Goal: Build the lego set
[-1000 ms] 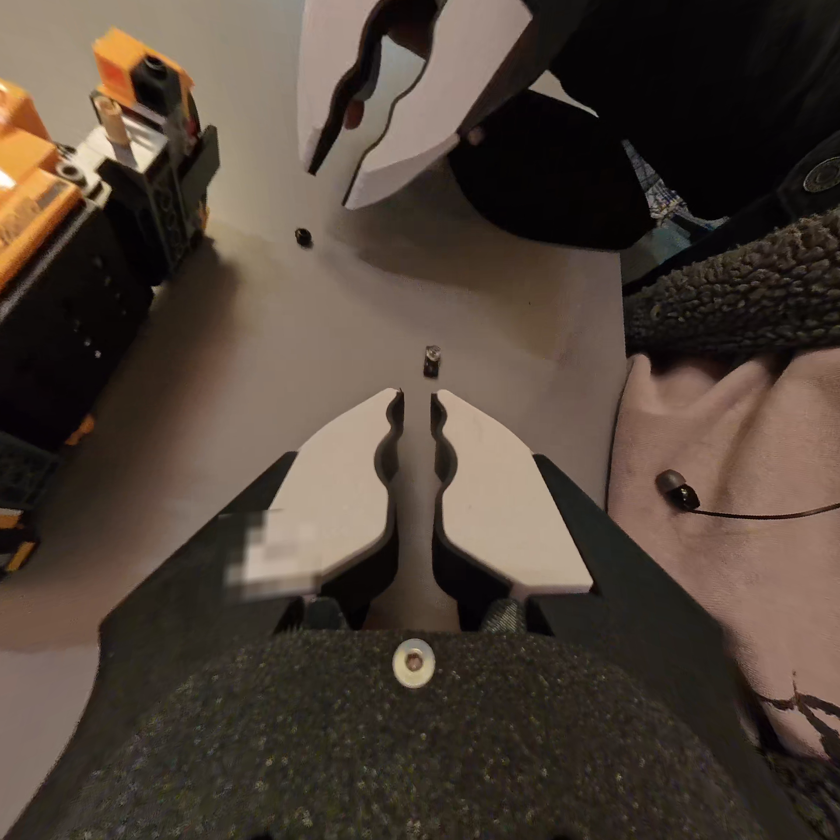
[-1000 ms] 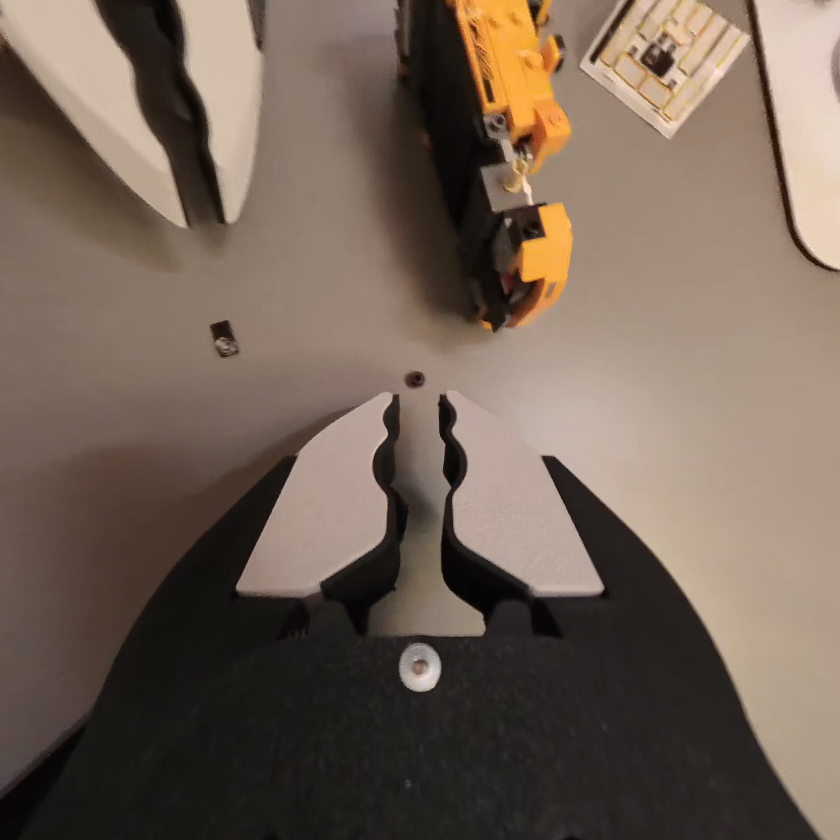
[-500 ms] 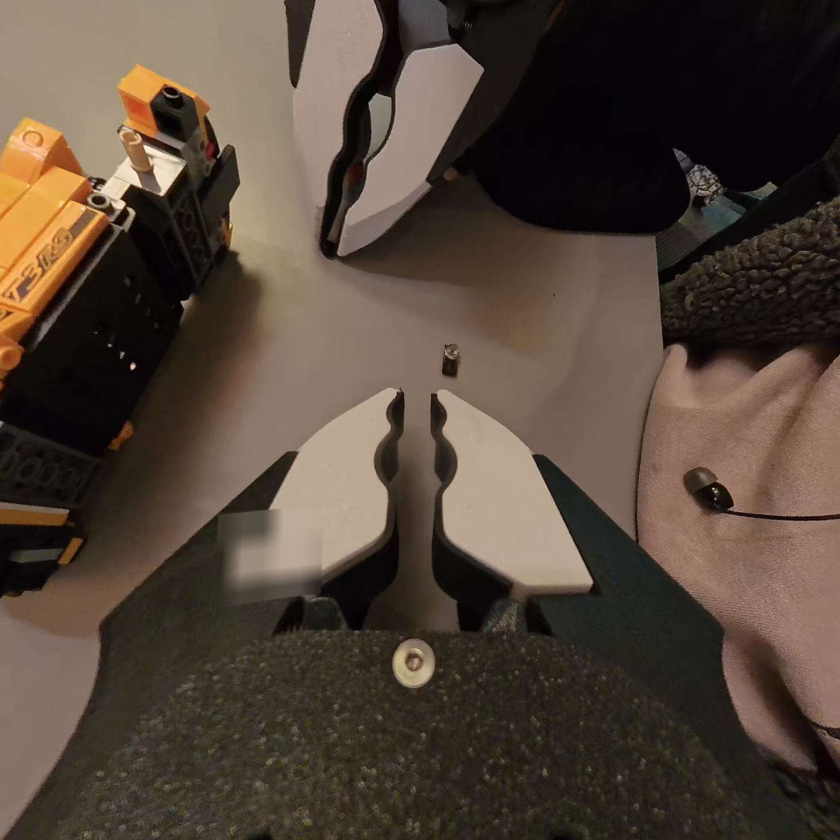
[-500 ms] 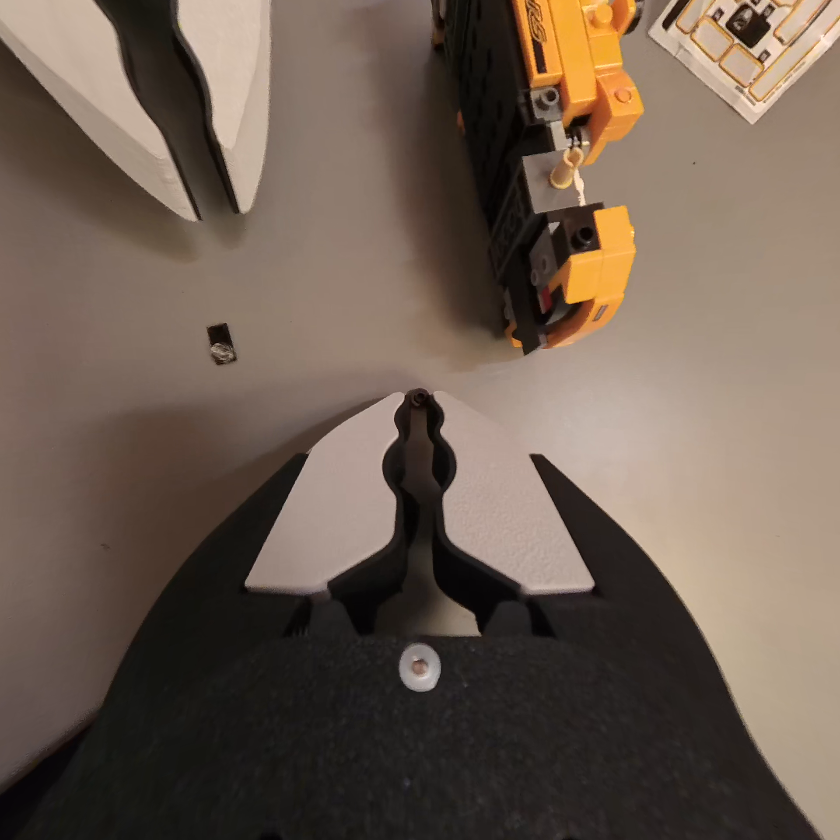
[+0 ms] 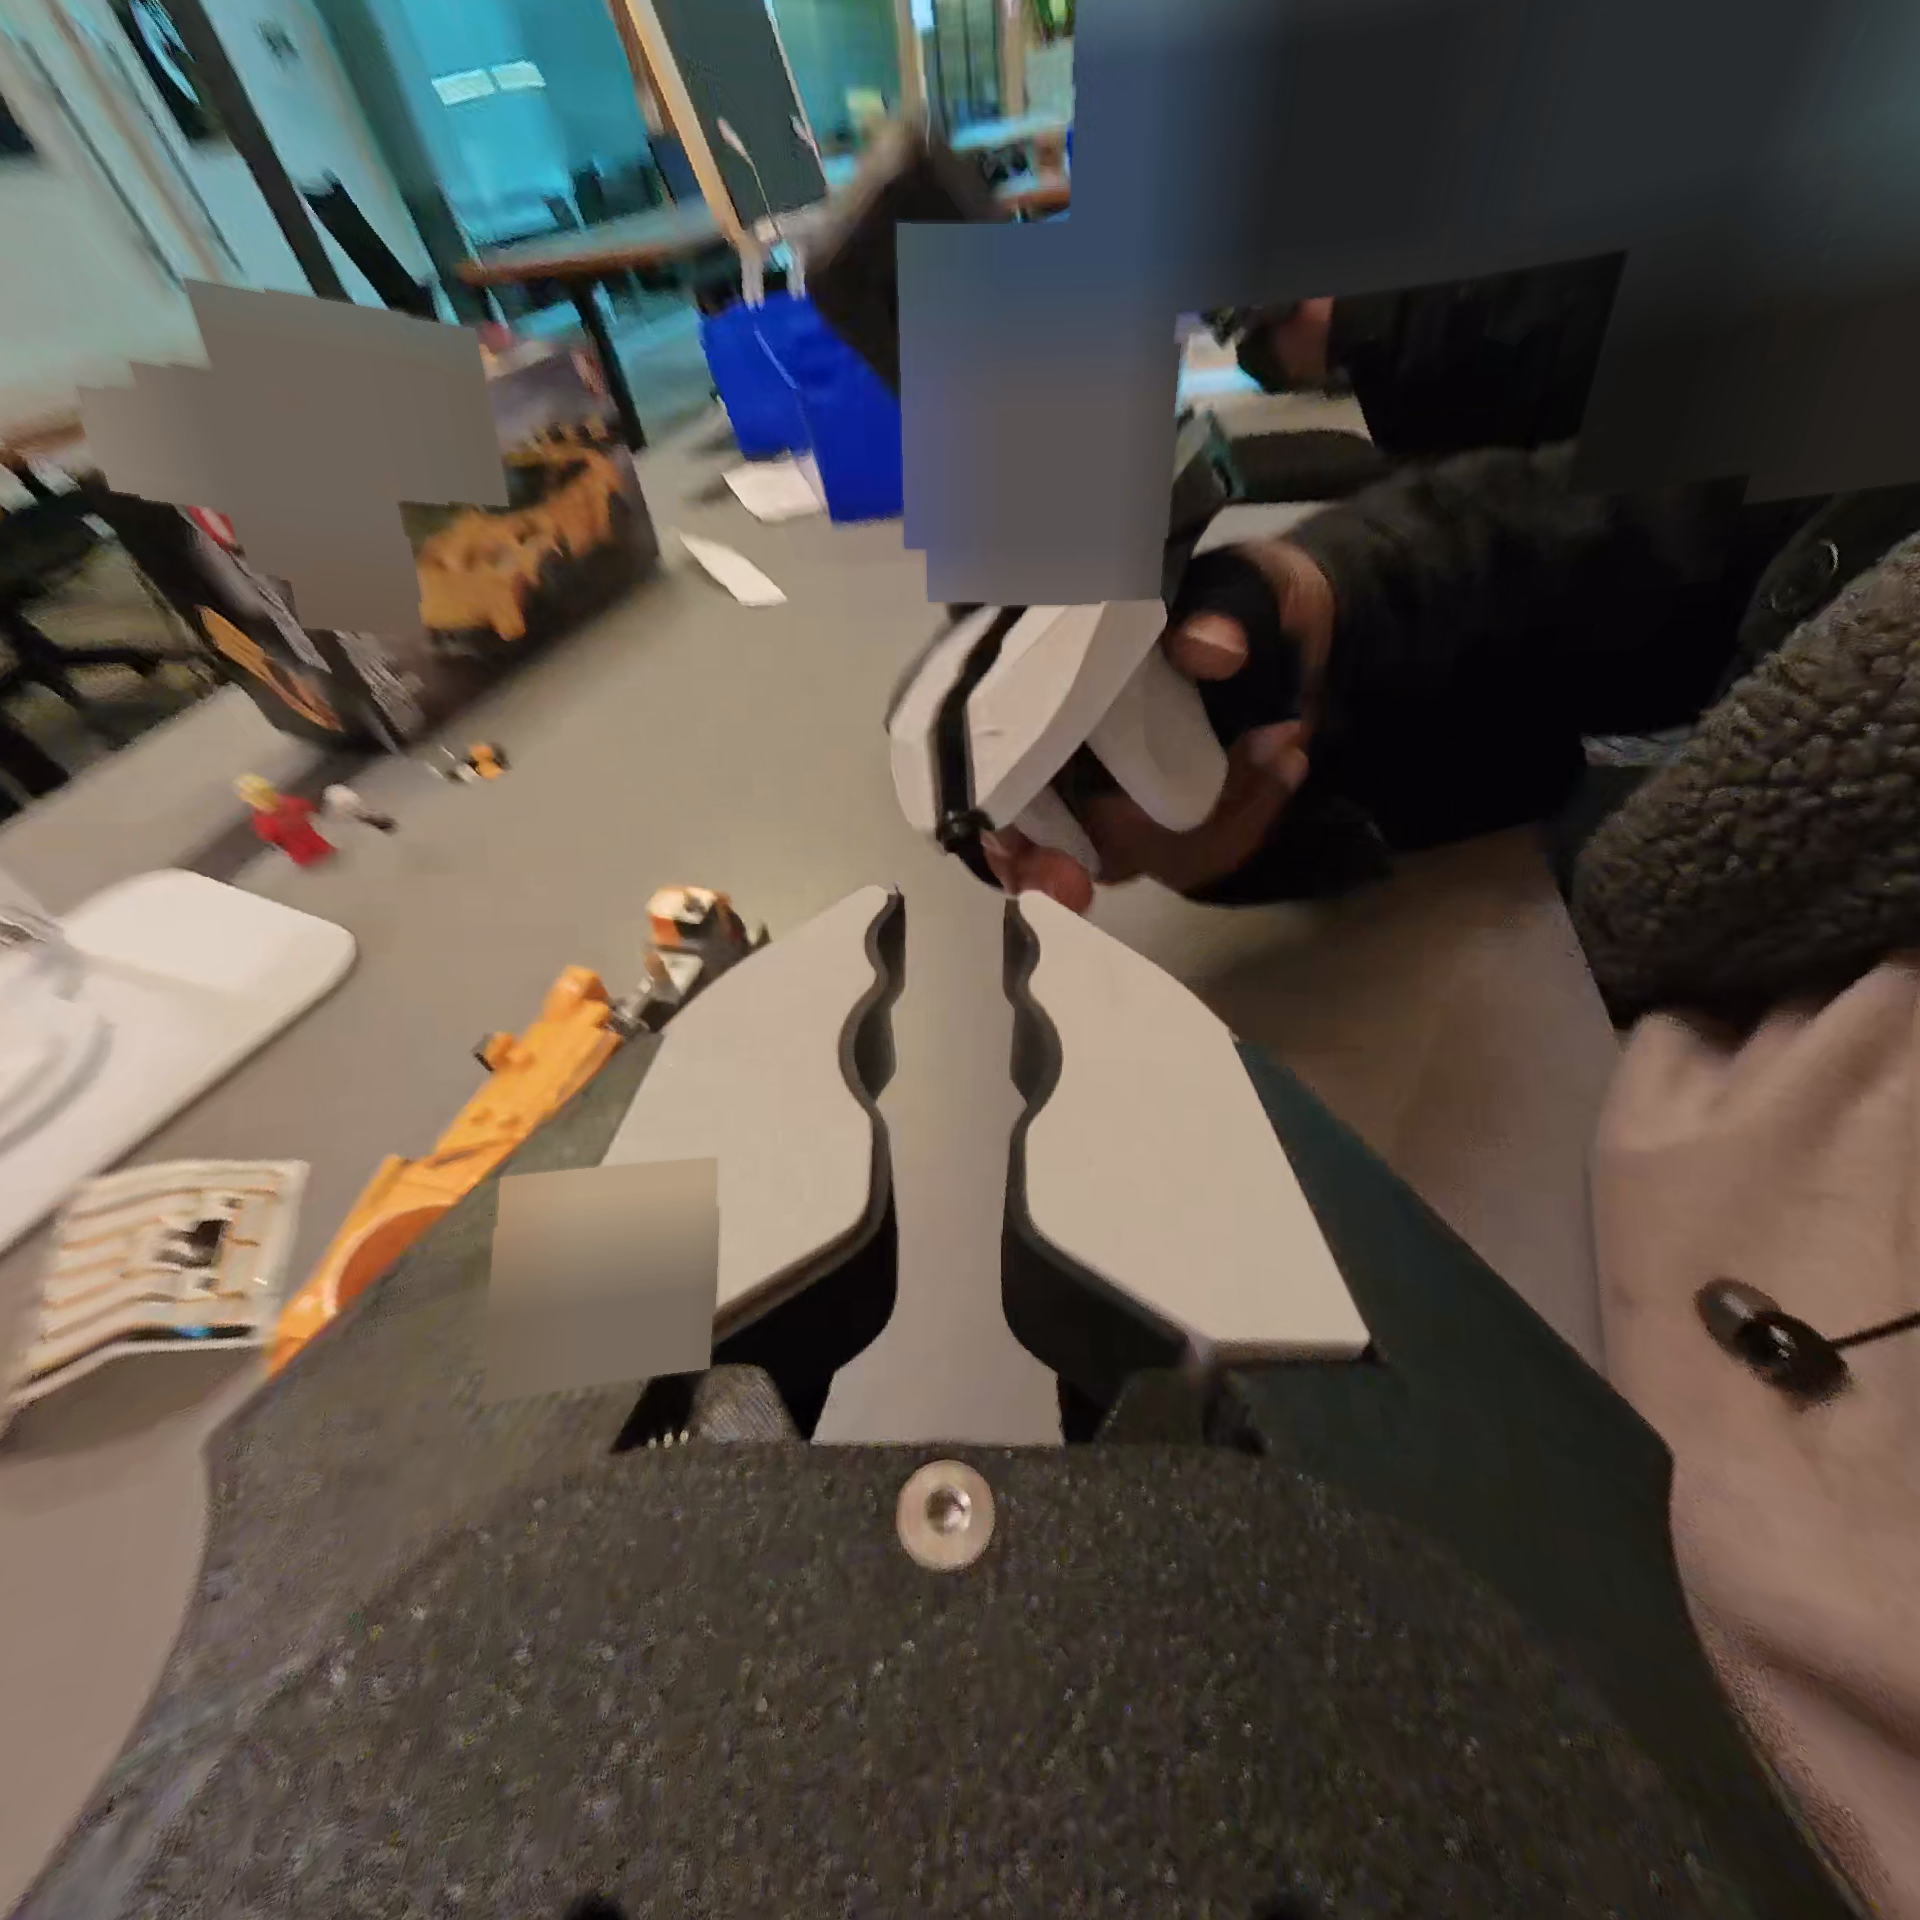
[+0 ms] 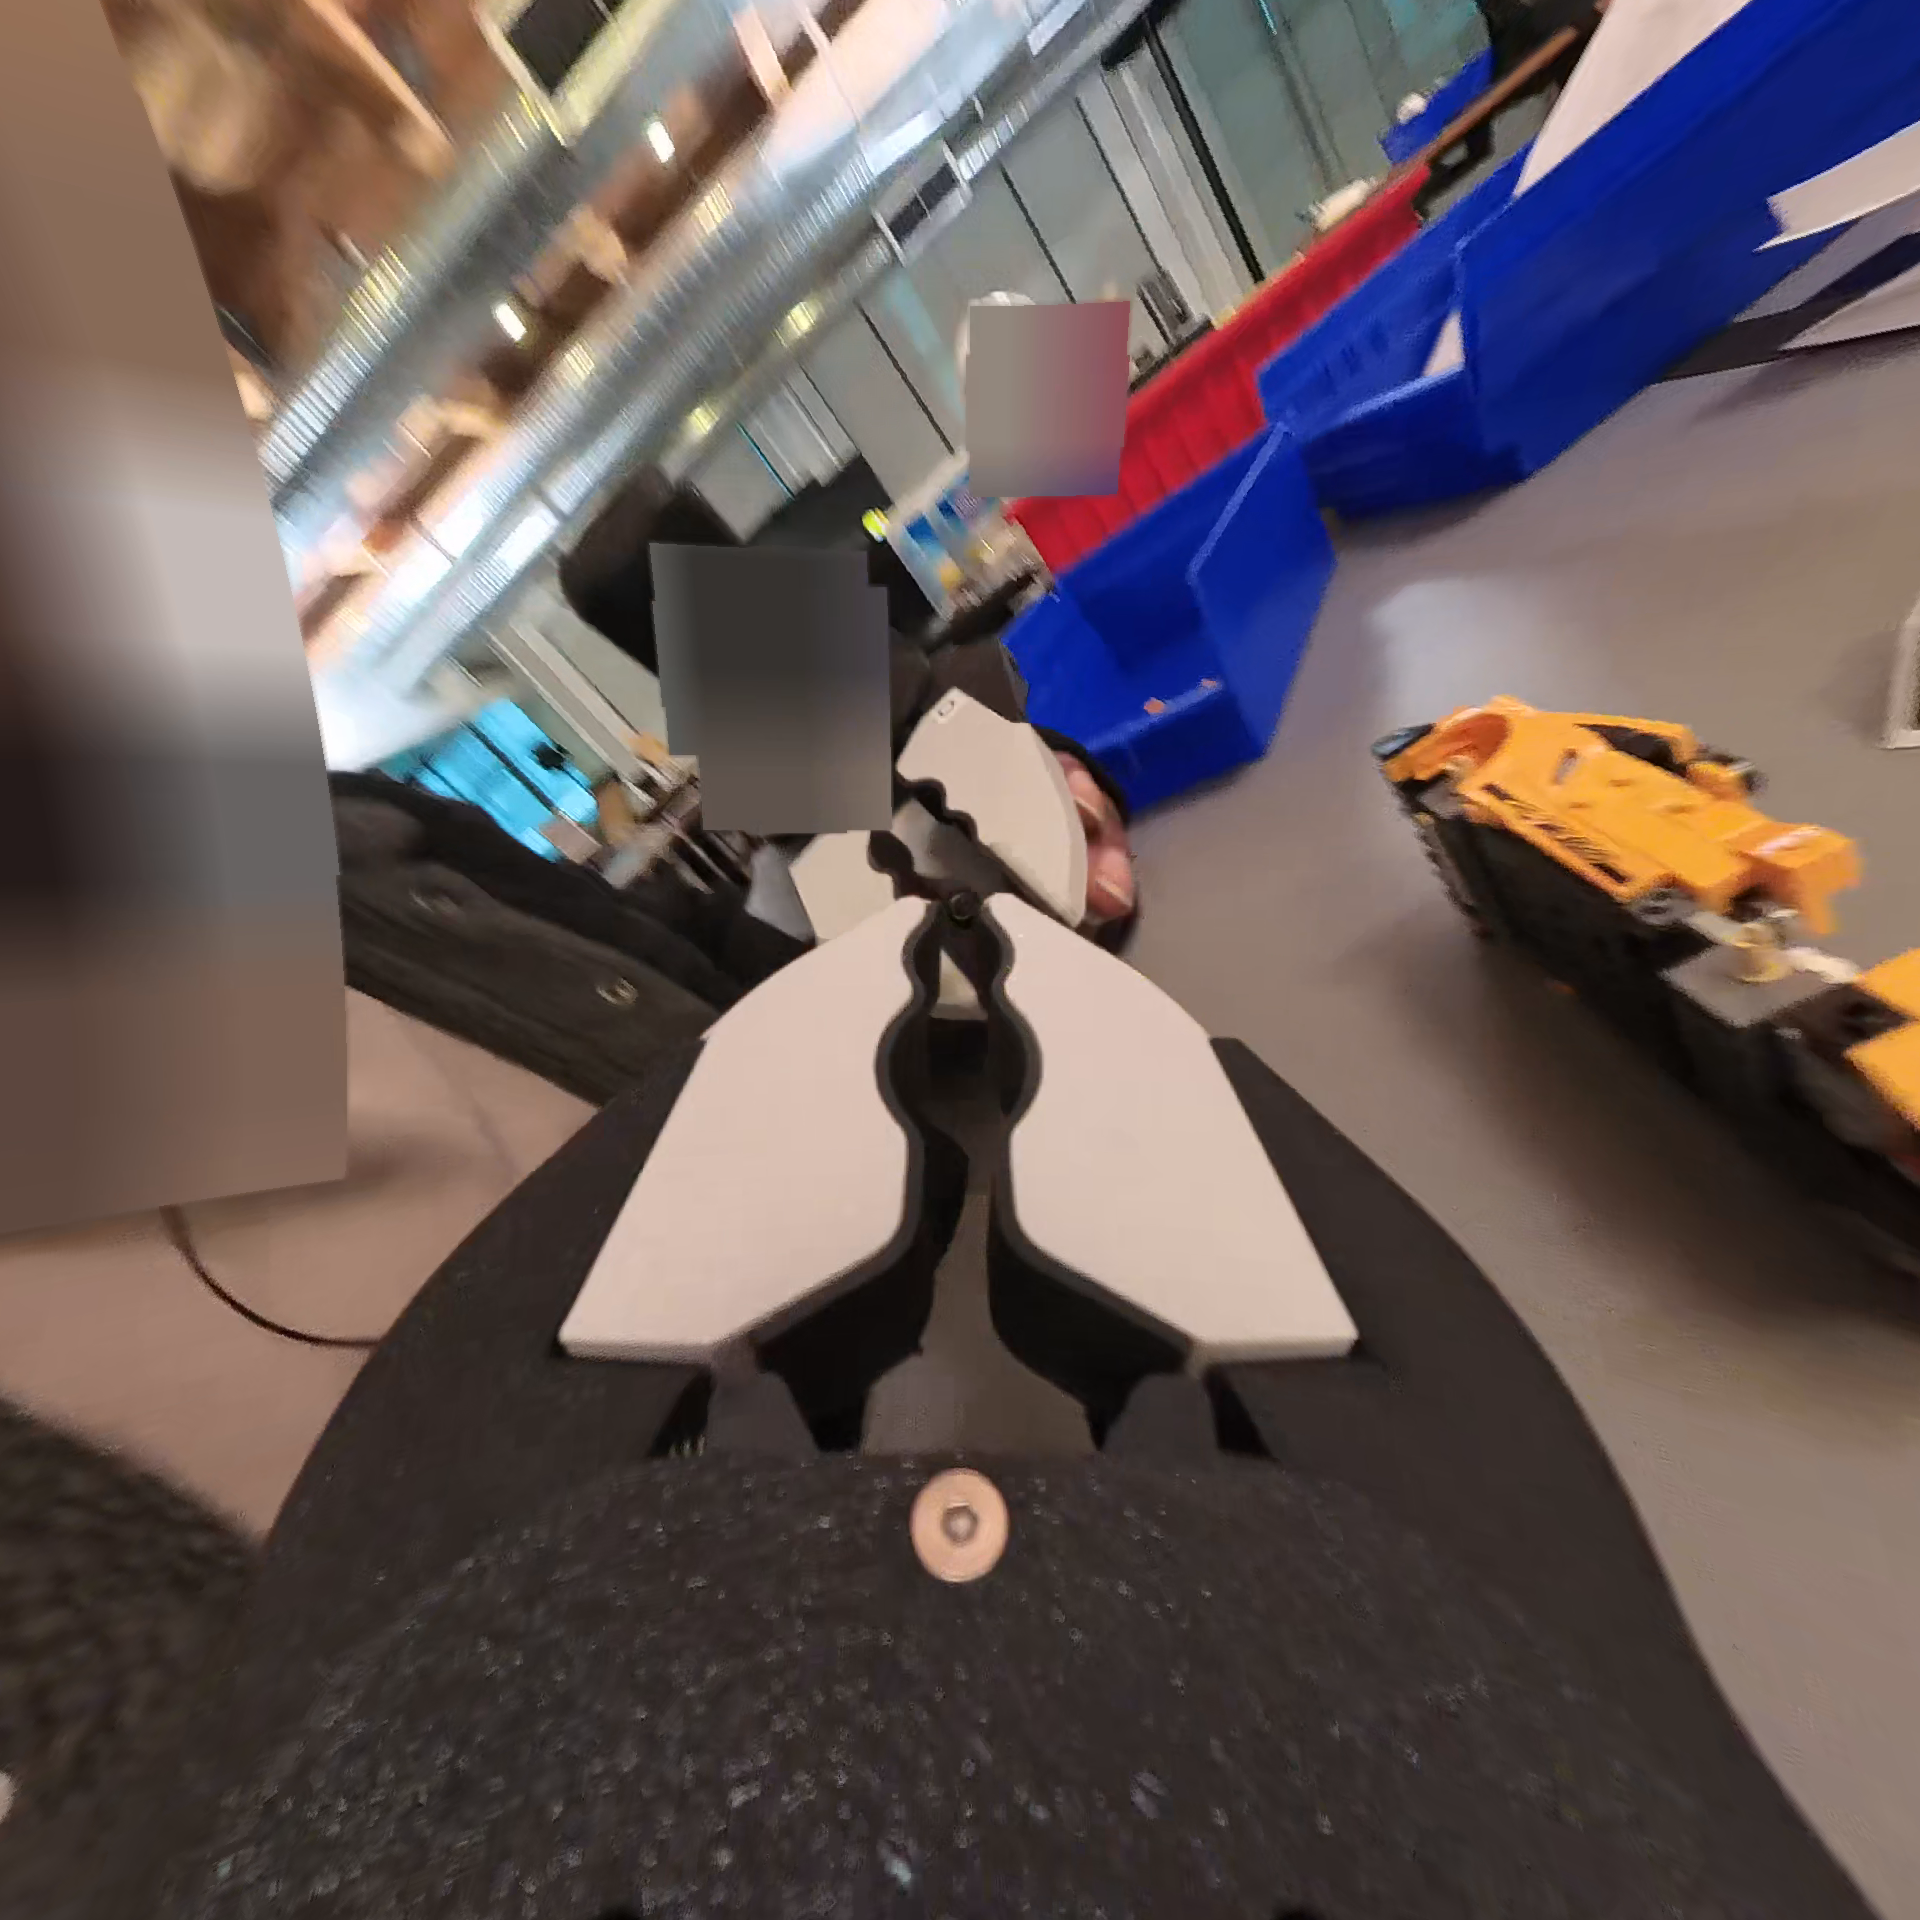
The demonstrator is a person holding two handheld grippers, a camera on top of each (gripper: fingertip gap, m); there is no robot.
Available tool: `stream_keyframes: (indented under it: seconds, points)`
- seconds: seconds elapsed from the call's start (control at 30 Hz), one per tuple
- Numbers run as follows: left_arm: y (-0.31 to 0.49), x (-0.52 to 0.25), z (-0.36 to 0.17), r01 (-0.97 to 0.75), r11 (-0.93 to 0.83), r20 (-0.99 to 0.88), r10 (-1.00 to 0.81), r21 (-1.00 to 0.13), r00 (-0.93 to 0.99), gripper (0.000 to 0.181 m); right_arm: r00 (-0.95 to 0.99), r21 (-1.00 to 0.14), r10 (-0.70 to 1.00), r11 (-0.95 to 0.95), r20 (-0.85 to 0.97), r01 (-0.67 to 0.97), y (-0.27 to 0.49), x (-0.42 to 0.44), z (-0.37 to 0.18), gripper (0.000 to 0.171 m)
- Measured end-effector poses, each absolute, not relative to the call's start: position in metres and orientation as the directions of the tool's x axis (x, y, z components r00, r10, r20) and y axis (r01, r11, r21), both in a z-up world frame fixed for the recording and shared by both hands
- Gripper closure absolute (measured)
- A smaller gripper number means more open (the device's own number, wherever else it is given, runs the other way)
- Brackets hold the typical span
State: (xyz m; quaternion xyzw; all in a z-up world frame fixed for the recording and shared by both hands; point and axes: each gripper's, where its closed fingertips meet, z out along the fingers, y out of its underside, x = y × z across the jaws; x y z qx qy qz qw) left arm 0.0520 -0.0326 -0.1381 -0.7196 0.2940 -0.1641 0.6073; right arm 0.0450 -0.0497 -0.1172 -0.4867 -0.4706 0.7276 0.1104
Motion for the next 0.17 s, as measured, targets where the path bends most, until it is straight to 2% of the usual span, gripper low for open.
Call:
stream_keyframes:
  seconds: [0.17]
  points:
    - [-0.039, 0.049, -0.112, -0.273, 0.071, -0.266, -0.541, -0.96, 0.798, 0.167, -0.543, -0.639, 0.423, -0.707, -0.726, 0.303, -0.053, 0.043, -0.1, 0.166]
